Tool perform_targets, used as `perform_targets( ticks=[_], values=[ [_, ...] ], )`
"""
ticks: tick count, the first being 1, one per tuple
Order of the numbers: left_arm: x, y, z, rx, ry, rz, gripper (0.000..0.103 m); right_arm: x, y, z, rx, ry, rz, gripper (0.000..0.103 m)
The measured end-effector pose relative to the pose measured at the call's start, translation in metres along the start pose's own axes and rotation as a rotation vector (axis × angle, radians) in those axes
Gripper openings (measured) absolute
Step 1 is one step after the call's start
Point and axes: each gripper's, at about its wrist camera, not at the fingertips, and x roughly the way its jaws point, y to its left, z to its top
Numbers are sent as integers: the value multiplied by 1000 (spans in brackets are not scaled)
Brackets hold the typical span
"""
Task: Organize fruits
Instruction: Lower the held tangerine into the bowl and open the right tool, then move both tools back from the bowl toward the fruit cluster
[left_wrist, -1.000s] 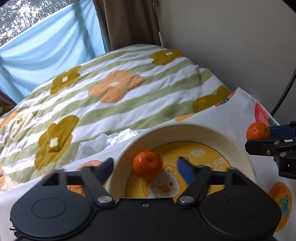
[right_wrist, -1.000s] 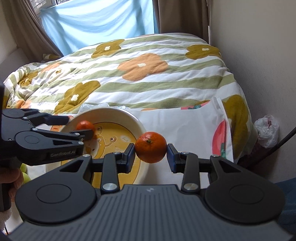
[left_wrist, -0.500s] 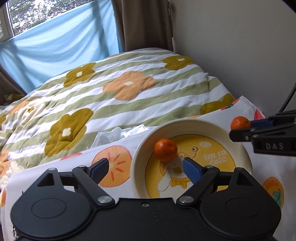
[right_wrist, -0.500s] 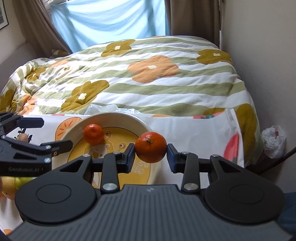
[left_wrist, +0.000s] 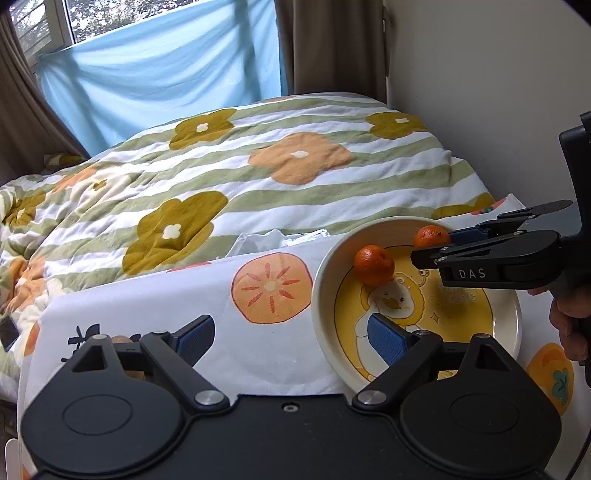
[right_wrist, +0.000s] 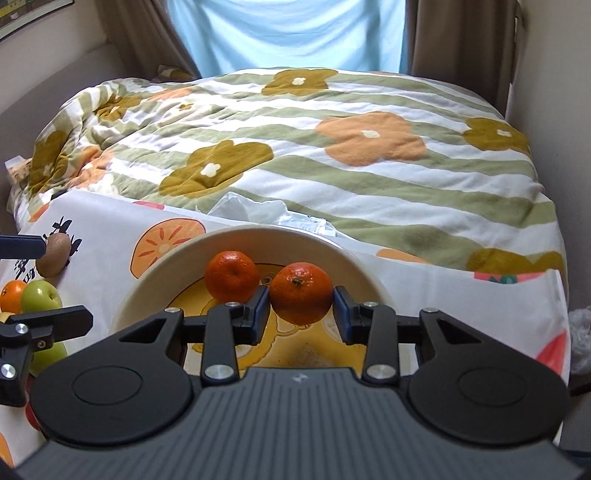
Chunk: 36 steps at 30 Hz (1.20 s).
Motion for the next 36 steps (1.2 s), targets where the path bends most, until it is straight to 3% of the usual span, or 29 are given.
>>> perform_targets(
  ticks=[1,3,5,18,27,36],
  values=[
    [0,1,0,-7,5,0,93,-2,0,0,-6,-8,-7,60],
    [-2,3,0,-19,12,1,93,-8,0,0,-14,-30,-31,90],
    [-5,4,-1,-30,9,7,93,-15,-3,-2,-13,-56,-54,103],
    [-34,8,-3,-53,-44,63,95,-39,-1,-4,-14,-84,-48,103],
    [-87,20,-16,-77,-128,88,95,-96,28,-1,-29,-137,-53,103],
    [-148,36,-55,-82,-220,91,95,-157,75,-11,43,-171,-76,103]
  ],
)
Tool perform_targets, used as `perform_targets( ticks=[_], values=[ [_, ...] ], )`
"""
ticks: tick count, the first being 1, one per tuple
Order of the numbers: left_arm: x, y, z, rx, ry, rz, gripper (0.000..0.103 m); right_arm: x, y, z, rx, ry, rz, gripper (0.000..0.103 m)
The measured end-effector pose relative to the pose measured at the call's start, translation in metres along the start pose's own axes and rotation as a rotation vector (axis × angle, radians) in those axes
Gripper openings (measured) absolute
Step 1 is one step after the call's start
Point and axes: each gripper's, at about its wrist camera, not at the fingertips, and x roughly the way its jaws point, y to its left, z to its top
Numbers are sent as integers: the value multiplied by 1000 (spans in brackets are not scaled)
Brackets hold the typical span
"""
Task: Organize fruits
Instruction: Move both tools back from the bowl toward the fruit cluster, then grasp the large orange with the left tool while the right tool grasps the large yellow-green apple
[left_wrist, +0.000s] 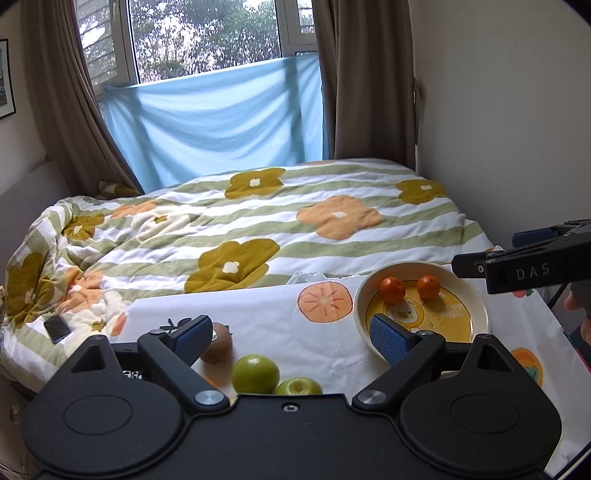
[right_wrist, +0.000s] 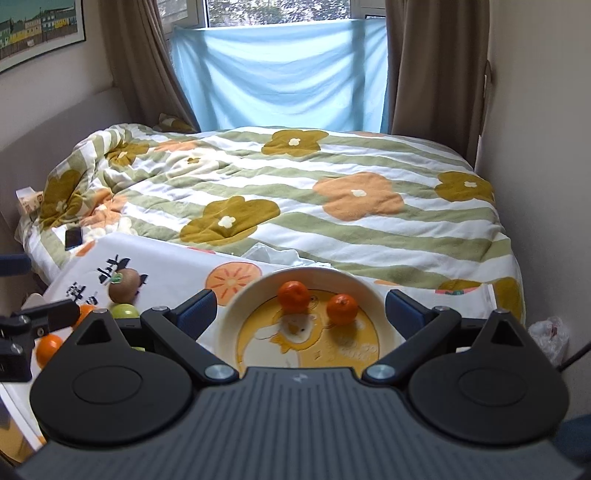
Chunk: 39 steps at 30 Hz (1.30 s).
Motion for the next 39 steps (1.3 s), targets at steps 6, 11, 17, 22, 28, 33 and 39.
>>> perform_targets(
  ticks=[6,11,17,22,28,33,39],
  values=[
    [-30,16,-23,-11,-47,-28,95,-35,29,-12,44,-24,-28,103],
    [-50,33,-42,-19,-78,-37,95,-55,50,-26,74,-39,-41,103],
    [-65,57,-64,-33,-92,-32,95,-68,82,-46,79,-34,-43,103],
    [-66,78,-82,-35,-81,-14,95,-63,112,-63,62,-18,-26,103],
    [-48,106,-105,-21,-44,22,95,-41,147,-79,58,7,12,103],
    [-19,123,-125,33,-22,24,95,-13,174,-89,47,27,43,103],
    [21,134,-143,84,28,-8,94,24,198,-100,66,59,57,103]
  ],
)
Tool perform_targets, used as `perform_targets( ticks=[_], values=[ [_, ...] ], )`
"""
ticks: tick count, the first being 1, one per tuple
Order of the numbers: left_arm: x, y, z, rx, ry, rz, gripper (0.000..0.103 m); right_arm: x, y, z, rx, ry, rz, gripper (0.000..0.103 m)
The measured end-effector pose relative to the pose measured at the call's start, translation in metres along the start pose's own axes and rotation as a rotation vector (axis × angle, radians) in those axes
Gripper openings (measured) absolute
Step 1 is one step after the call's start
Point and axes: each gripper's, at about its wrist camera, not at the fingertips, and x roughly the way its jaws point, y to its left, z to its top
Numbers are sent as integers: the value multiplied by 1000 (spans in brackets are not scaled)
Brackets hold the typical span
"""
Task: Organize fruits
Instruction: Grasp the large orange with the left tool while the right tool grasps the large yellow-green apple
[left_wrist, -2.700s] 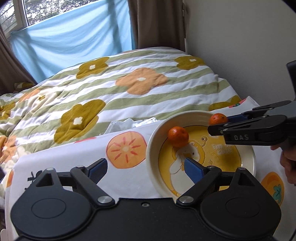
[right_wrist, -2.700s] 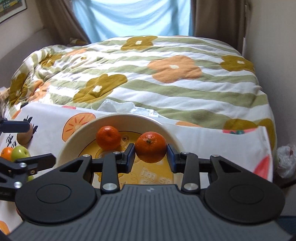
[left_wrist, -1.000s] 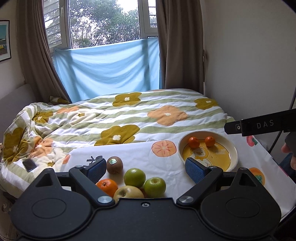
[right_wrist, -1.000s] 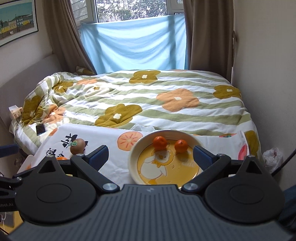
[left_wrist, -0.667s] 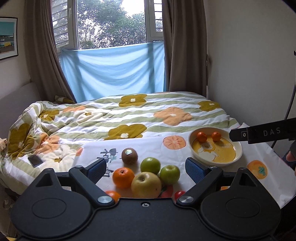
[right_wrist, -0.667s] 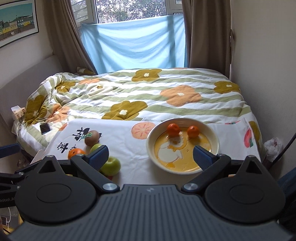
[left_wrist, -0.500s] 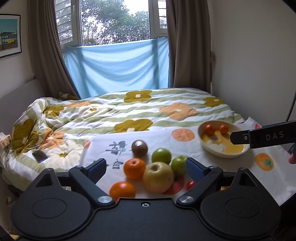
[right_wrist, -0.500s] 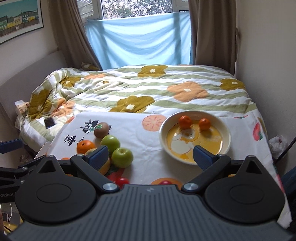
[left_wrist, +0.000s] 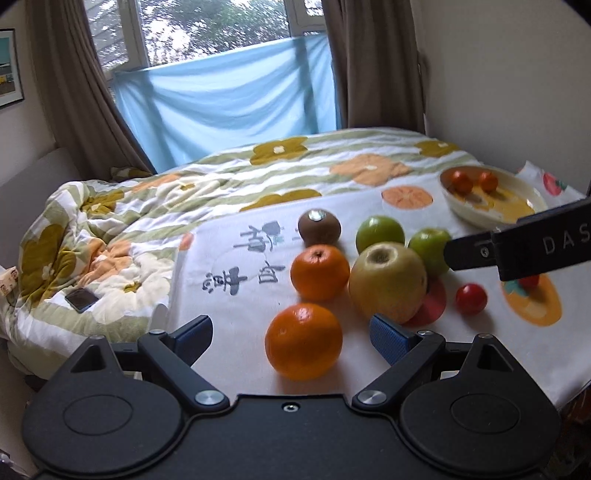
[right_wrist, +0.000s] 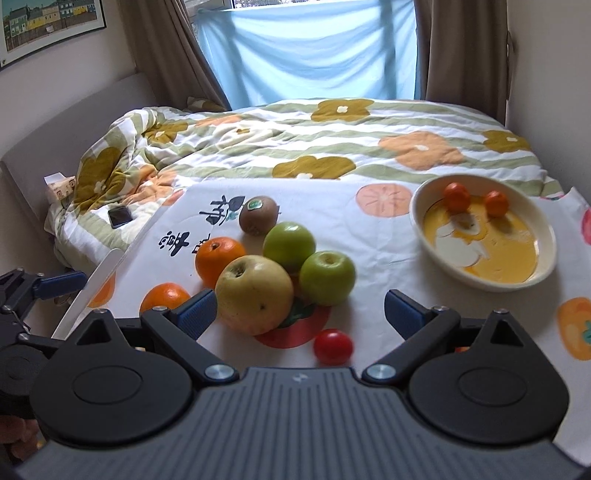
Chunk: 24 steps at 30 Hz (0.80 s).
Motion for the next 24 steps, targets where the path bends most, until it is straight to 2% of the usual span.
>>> perform_targets(
  ticks=[7,14,24],
  values=[
    [35,6,-8,15,49,-61,88,30,13,-4,6,32,6,103],
    [53,9,-12,1,87,-108,66,49,22,-3,0,57,7,103],
    [47,5,-15,40,81,-68,64,69,29,-5,12,89,15,103]
  ],
)
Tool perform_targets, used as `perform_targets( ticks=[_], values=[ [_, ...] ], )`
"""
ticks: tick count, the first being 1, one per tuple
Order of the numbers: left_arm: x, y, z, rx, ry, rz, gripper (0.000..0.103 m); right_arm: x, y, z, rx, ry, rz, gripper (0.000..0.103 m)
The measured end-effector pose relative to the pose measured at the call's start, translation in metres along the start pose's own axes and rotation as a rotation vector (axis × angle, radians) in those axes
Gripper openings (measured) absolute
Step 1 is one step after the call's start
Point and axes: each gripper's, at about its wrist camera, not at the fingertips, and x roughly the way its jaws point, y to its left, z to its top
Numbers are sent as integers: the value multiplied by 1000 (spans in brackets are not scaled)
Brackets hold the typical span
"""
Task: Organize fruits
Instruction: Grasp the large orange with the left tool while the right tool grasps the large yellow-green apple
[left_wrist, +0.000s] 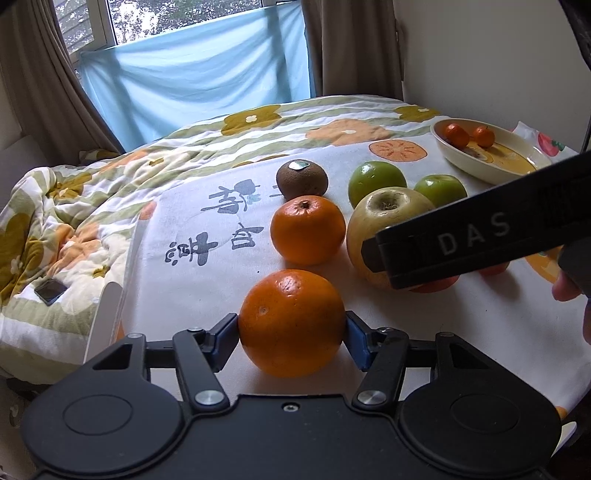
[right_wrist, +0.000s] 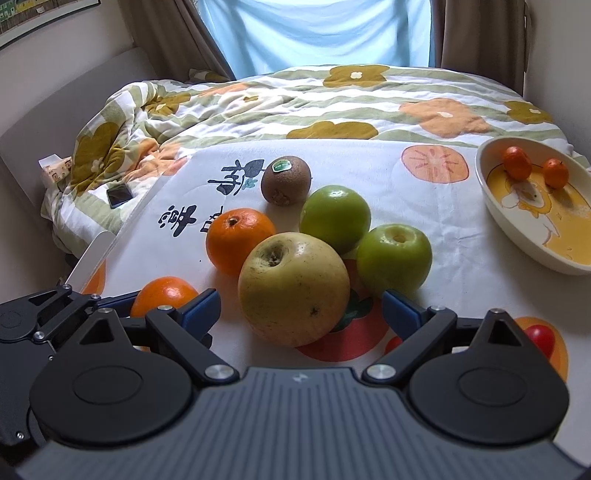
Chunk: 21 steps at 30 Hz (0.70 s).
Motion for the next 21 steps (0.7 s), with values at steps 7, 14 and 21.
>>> perform_targets(
  ticks=[7,14,21],
  values=[
    [-5,4,-5,-16,7,19,64,13,3,1,10,23,7,102],
    [-9,8,-9,-23,13,41,64,24,4,3,3,47,3,92],
    [-18,13,-10,-48,11,65,64,22,5,0,-3,27,1,88]
  ],
)
